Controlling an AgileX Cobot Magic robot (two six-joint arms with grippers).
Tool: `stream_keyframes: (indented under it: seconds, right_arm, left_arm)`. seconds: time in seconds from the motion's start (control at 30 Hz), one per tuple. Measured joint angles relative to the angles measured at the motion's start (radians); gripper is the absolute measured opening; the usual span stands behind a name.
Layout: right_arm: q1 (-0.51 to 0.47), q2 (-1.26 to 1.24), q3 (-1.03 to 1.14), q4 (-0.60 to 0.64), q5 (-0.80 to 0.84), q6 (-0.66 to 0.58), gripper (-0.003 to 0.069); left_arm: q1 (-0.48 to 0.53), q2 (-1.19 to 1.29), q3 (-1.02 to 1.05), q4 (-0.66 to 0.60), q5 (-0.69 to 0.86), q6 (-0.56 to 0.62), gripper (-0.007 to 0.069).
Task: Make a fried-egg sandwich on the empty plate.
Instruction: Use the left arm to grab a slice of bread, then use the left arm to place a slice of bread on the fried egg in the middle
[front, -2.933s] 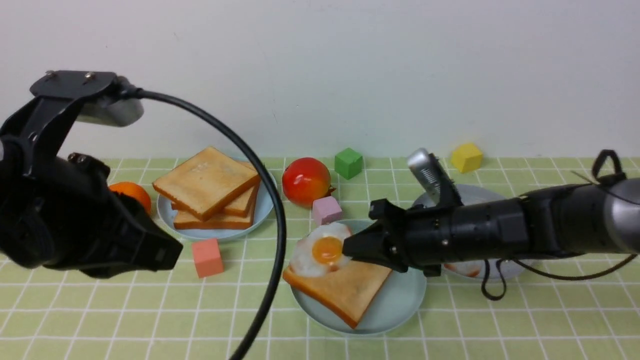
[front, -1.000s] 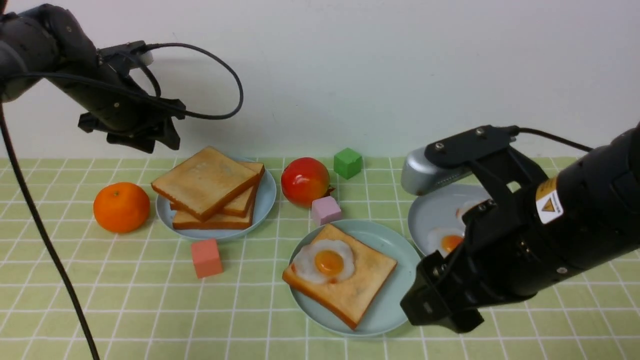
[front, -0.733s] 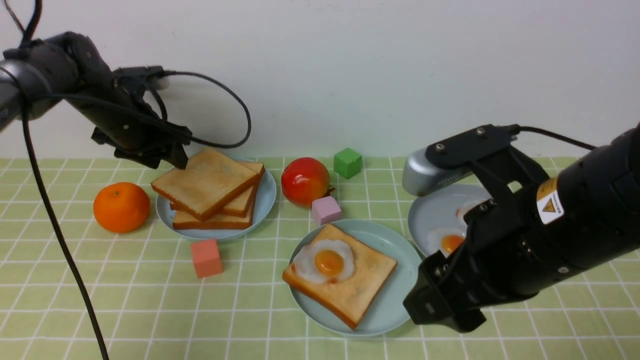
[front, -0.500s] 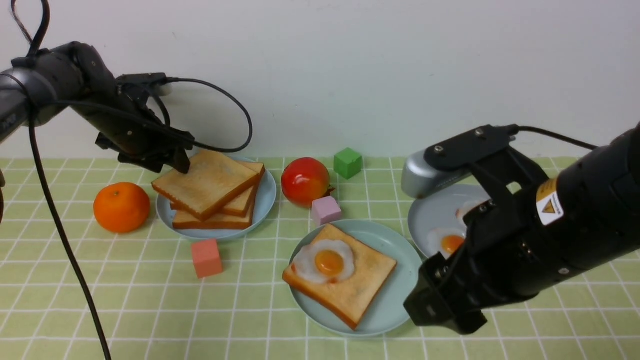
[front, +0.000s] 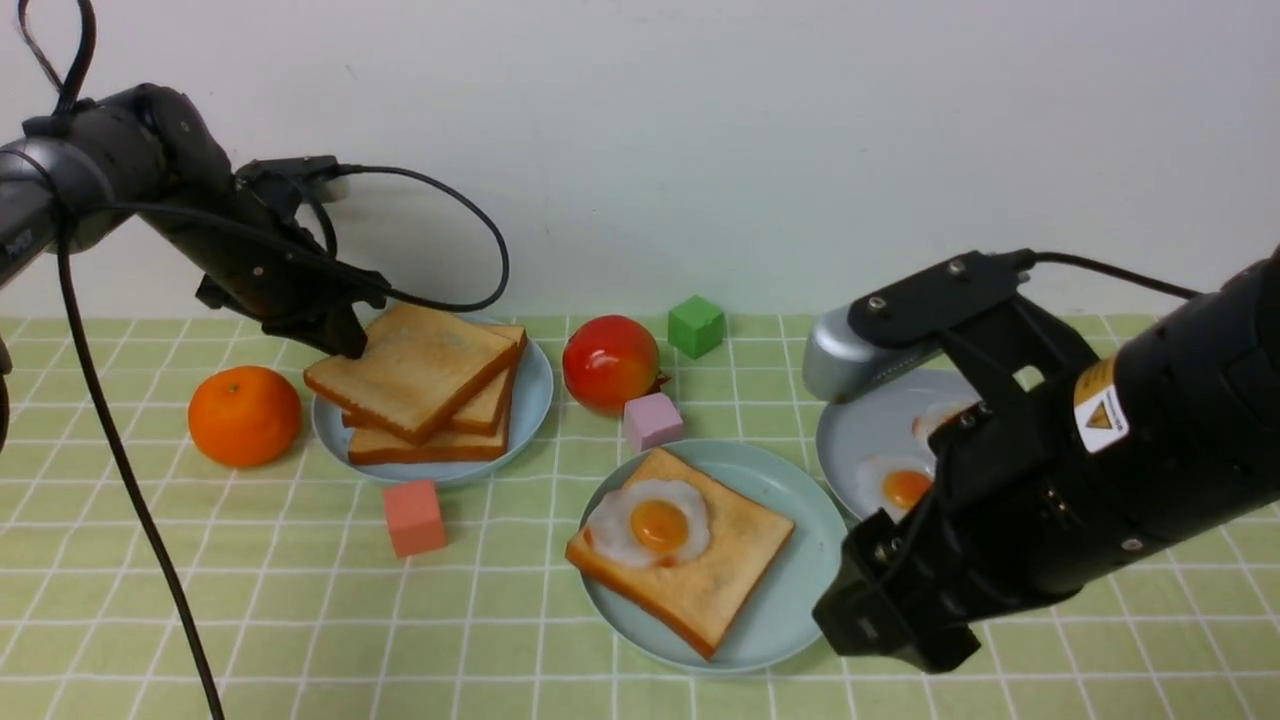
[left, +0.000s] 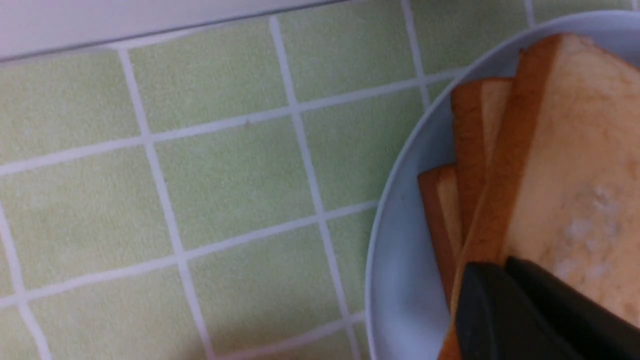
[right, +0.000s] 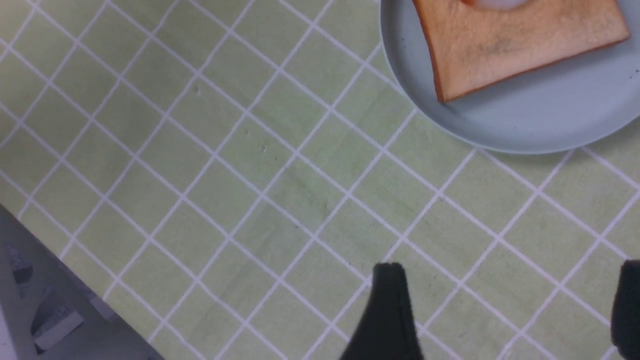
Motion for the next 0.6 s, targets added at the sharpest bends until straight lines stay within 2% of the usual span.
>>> stream_keyframes:
  seconds: [0.17, 0.3, 0.47, 0.5, 0.53, 0.6]
  right_arm:
    - [0.0, -0.003, 0.0, -0.037, 0.038, 0.0, 0.0564]
    - [0.0, -0.003, 0.0, -0.061, 0.061, 0.0, 0.0564]
    - [0.0, -0.003, 0.0, -0.082, 0.098, 0.0, 0.0564]
    - [0.001, -0.004, 0.0, -0.087, 0.104, 0.0, 0.0564]
    - [0.001, -0.004, 0.0, -0.087, 0.104, 0.0, 0.0564]
    - [0.001, -0.01, 0.0, -0.101, 0.104, 0.0, 0.0564]
  left_arm:
    - [0.028, -0.104, 0.011, -0.117, 0.089, 0.046, -0.0007]
    - [0.04, -0.178, 0.033, -0.162, 0.114, 0.096, -0.0009]
    - [0.043, -0.265, 0.183, -0.301, 0.118, 0.186, -0.0011]
    - [0.039, -0.28, 0.267, -0.38, 0.118, 0.233, -0.0011]
    - [0.039, -0.28, 0.277, -0.39, 0.118, 0.238, -0.0011]
    - [0.02, -0.284, 0.392, -0.499, 0.12, 0.3, -0.0011]
